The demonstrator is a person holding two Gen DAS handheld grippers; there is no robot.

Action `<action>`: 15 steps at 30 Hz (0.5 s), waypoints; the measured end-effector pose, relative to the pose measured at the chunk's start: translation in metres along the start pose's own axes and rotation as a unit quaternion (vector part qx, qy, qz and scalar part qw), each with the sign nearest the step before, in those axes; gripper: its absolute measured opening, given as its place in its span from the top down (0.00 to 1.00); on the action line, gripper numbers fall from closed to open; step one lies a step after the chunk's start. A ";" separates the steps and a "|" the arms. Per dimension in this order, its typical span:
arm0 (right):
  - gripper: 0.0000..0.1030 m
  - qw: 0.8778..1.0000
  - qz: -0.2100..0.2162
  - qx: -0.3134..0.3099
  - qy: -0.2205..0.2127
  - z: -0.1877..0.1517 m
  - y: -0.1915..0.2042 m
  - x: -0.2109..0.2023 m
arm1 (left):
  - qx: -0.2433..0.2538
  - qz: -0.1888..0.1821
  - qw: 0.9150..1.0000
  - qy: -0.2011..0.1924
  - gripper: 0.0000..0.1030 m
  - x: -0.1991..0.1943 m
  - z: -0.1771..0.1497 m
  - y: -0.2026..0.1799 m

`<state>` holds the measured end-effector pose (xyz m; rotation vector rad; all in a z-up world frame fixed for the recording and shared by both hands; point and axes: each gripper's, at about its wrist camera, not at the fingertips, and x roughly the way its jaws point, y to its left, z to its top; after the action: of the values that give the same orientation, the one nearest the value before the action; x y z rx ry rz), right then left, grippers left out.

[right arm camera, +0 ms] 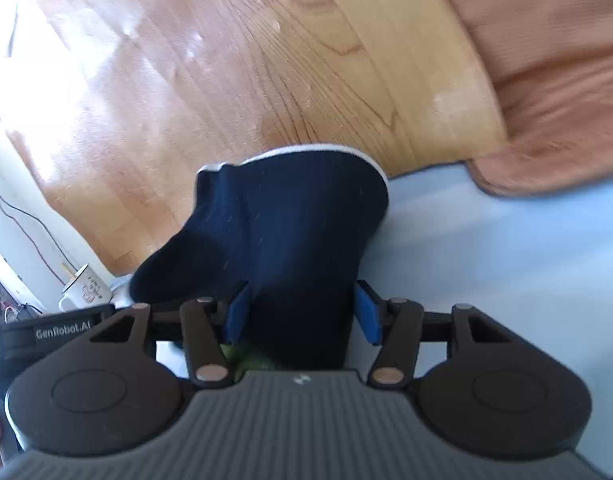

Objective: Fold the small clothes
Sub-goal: 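Set the bundle down near the headboard and open both grippers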

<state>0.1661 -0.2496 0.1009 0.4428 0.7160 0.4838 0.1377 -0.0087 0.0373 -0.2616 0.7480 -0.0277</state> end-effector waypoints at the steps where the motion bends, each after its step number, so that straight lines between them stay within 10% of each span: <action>1: 0.43 1.000 0.003 0.003 -0.001 -0.007 0.001 -0.013 | 0.010 0.016 1.000 -0.006 0.18 -0.013 -0.011 -0.002; 7: 0.40 1.000 -0.003 -0.018 0.014 -0.070 0.025 -0.085 | 0.060 0.106 0.992 -0.016 0.09 -0.070 -0.086 -0.020; 15: 0.39 0.999 -0.037 -0.032 0.008 -0.138 0.048 -0.151 | 0.087 0.114 0.989 -0.030 0.00 -0.125 -0.154 -0.043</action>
<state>-0.0427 -0.2656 0.1104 0.3510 0.7271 0.4406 -0.0552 -0.0704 0.0230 -0.0105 0.7075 0.1302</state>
